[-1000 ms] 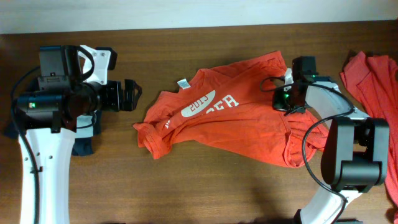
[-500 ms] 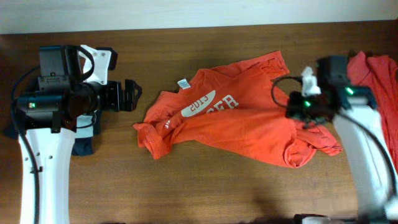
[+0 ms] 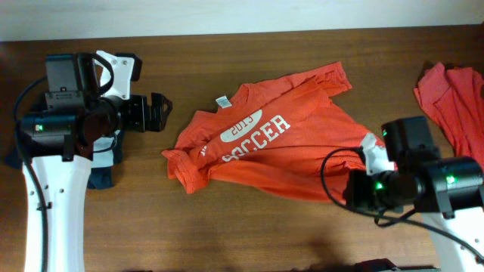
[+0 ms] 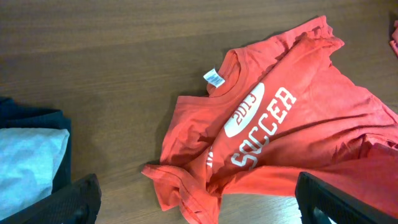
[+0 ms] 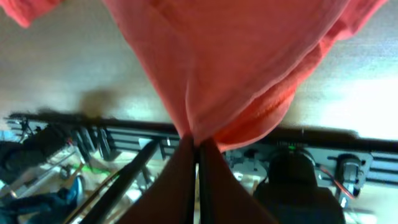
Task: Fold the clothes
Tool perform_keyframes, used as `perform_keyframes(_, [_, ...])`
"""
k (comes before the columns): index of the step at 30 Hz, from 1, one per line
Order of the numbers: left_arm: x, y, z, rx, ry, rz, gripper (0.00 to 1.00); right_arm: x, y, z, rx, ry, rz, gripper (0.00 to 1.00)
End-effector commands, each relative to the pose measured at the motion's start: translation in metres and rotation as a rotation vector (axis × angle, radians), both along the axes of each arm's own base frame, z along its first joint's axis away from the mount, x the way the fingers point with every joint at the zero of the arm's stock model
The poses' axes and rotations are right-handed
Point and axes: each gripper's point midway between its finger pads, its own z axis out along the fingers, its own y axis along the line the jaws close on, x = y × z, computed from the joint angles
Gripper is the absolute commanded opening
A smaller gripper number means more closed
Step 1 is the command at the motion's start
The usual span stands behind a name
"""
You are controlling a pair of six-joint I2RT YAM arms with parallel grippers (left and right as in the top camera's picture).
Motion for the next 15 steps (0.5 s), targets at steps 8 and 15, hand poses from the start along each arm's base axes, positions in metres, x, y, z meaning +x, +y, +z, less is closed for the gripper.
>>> perform_keyframes(8, [0.001, -0.002, 0.003, 0.004, -0.015, -0.019, 0.99, -0.054, 0.032, 0.003, 0.052, 0.124, 0.174, 0.04])
perform_keyframes(15, [0.001, -0.002, 0.003, 0.005, -0.015, -0.019, 0.99, -0.059, 0.043, 0.001, 0.04, 0.132, 0.237, 0.18])
